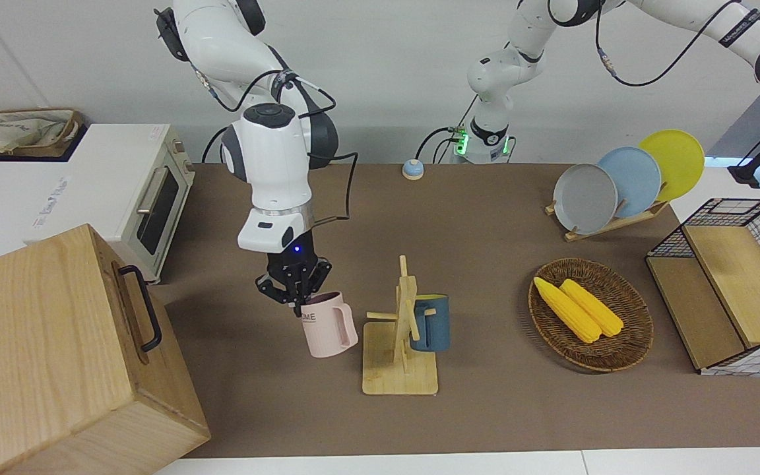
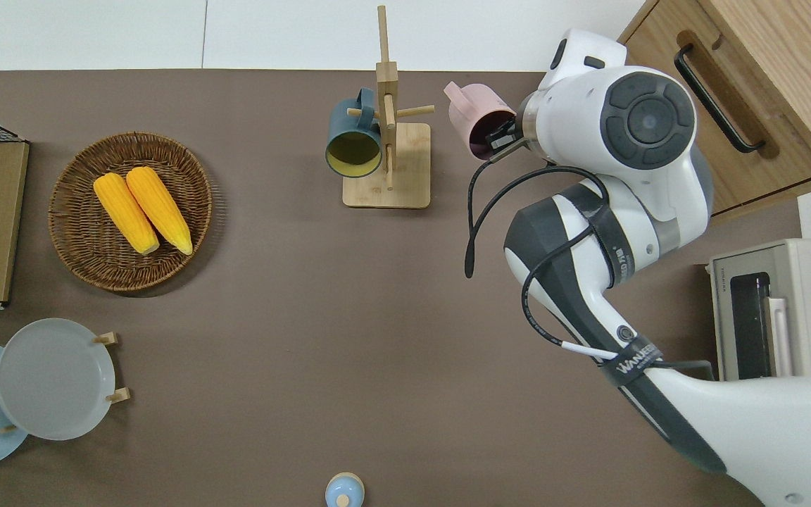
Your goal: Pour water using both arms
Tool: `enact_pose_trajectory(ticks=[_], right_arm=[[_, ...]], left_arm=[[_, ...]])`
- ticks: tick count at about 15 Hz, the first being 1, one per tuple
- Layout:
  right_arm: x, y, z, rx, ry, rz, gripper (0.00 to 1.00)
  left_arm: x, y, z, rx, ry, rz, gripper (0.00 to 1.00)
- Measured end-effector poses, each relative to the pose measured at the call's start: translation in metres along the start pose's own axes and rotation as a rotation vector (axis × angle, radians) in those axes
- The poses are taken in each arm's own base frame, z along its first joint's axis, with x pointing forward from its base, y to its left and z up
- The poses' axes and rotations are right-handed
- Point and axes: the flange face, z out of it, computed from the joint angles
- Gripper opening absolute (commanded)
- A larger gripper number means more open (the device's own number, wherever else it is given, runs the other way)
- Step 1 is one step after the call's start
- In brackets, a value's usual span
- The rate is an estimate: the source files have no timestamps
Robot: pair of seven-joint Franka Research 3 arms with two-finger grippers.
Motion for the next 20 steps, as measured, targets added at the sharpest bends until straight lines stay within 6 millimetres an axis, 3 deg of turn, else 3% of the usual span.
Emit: enact_pose_trajectory(ticks=[11,15,20], right_arm=[[-0.015,0.052,-0.017,0.024,-0.037,0.006,0.000],[-0.035,0.074,-0.019,0.050,-0.132,0.061,0.000],[-0.073,0.061,-0.022,0.062,-0.325,0.054,0.000]], left_arm=[[0.009,0.026,-0.061,-0.016,-0.034,-0.058,0.00],[0.013,0.045,-0.072,-0.017,-0.053,-0.058,0.00],[0.011,0.069,-0.068,-0.004,-0.094,-0.040,0.00]])
